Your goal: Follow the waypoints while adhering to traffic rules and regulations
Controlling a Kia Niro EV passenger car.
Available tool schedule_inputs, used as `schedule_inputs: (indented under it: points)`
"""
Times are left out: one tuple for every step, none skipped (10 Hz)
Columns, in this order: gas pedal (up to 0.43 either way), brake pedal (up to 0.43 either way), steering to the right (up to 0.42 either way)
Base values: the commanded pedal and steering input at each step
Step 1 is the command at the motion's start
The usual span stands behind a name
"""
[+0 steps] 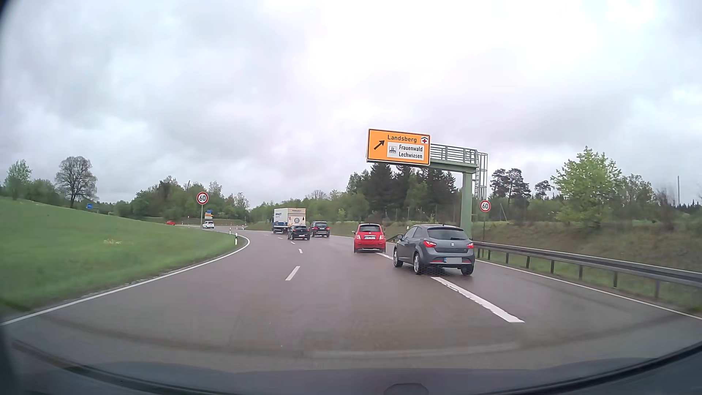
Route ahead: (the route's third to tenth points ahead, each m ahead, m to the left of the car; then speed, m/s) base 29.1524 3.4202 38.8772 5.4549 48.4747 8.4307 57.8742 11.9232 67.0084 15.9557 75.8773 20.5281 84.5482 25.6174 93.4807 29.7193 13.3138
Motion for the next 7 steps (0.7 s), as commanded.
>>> schedule_inputs:
  points:
    - [0.189, 0.0, -0.023]
    - [0.189, 0.0, -0.022]
    - [0.189, 0.0, -0.021]
    - [0.189, 0.0, -0.017]
    - [0.177, 0.0, -0.014]
    - [0.177, 0.0, -0.012]
    - [0.209, 0.0, -0.011]
